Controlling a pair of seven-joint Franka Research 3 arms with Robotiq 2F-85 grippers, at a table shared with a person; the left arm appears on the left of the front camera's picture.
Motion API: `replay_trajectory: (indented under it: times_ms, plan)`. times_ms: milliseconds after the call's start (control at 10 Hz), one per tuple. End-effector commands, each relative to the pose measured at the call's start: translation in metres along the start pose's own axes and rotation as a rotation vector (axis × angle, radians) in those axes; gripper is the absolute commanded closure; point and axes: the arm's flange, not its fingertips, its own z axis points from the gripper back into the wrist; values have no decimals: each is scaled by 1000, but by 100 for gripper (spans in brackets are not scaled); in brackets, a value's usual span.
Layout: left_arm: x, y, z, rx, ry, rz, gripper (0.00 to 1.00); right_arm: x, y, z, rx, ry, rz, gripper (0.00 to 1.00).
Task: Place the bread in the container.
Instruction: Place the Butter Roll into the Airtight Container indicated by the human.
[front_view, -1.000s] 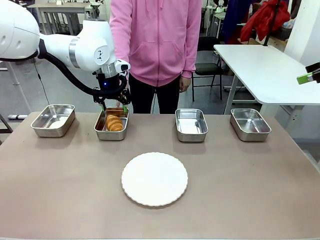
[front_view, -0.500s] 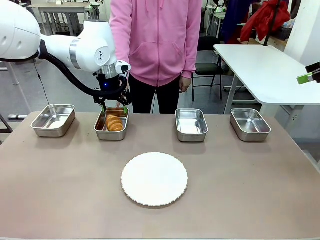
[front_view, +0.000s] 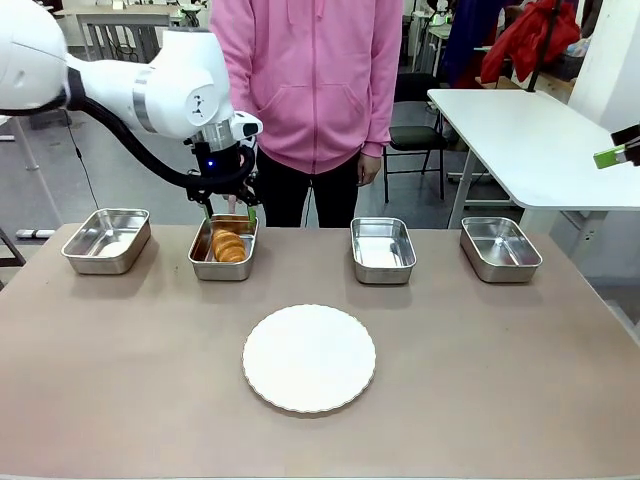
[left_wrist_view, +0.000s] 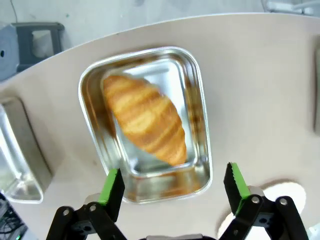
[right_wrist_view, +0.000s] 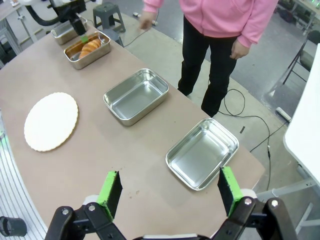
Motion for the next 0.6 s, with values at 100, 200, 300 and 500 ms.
replay_trajectory:
  times_ms: [100, 200, 300, 500]
  plan:
    - [-103, 14, 42, -26, -83, 1, 0, 0, 0, 0, 7, -26, 14, 0]
    - [-129, 14, 47, -33, -106, -25, 0, 0, 0, 0, 7, -26, 14, 0]
    - [-154, 15, 53, -31, -135, -21, 0, 0, 0, 0, 7, -26, 14, 0]
    - [-190, 15, 58, -41, -140, -34, 0, 0, 0, 0, 7, -26, 14, 0]
